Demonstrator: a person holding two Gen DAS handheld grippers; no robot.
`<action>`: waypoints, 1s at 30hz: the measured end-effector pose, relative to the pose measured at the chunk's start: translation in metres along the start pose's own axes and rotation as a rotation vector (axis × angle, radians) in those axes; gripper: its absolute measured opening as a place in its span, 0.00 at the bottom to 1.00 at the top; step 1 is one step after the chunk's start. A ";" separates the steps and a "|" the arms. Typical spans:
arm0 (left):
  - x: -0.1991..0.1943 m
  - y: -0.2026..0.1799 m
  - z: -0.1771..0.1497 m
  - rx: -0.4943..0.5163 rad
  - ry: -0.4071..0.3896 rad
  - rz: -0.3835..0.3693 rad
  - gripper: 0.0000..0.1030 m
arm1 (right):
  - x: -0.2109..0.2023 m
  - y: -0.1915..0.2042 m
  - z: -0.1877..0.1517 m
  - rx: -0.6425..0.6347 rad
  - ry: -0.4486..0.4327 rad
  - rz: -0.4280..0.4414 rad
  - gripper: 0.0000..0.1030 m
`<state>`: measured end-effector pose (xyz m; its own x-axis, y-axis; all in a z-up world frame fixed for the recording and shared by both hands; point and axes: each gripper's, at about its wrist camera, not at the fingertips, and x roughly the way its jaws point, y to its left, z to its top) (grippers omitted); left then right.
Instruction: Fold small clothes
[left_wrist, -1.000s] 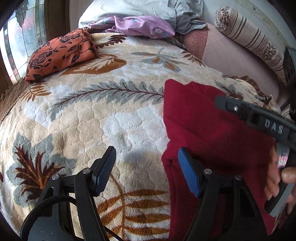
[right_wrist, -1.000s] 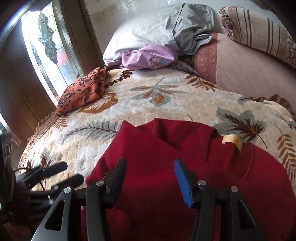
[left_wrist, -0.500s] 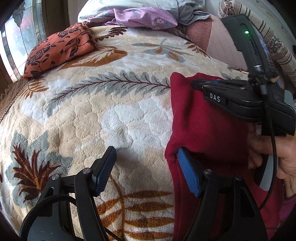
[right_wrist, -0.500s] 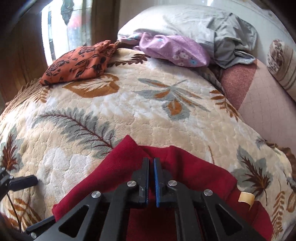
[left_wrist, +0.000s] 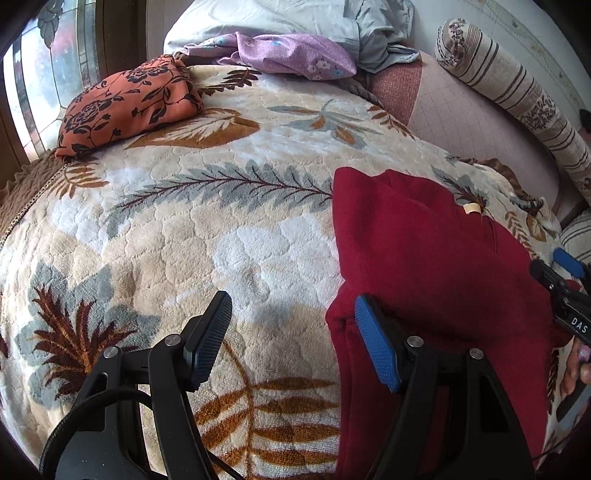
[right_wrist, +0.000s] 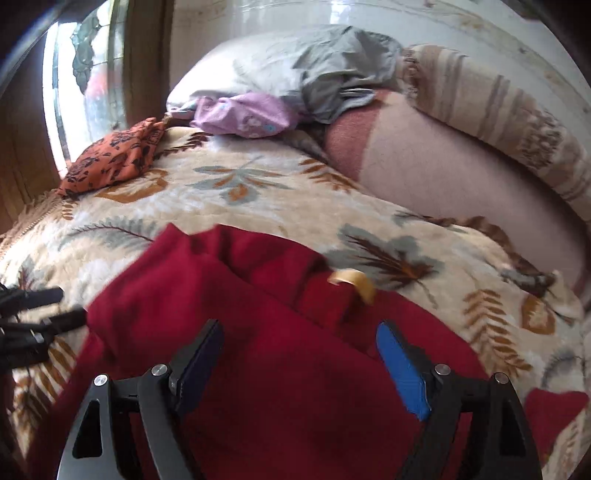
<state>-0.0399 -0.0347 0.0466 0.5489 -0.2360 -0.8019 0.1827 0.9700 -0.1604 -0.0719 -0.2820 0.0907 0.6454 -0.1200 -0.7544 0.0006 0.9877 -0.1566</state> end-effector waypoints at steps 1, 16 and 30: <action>-0.002 0.001 0.000 -0.007 -0.006 -0.001 0.68 | -0.011 -0.021 -0.011 0.029 0.001 -0.056 0.80; -0.004 0.003 0.006 -0.043 -0.024 0.009 0.68 | 0.004 -0.132 -0.069 0.360 0.140 -0.132 0.03; -0.006 -0.008 0.003 -0.015 -0.028 -0.030 0.68 | -0.009 -0.167 -0.077 0.389 0.181 -0.318 0.08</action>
<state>-0.0421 -0.0409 0.0544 0.5663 -0.2665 -0.7800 0.1877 0.9631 -0.1928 -0.1365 -0.4535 0.0744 0.4252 -0.4007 -0.8116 0.4797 0.8601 -0.1733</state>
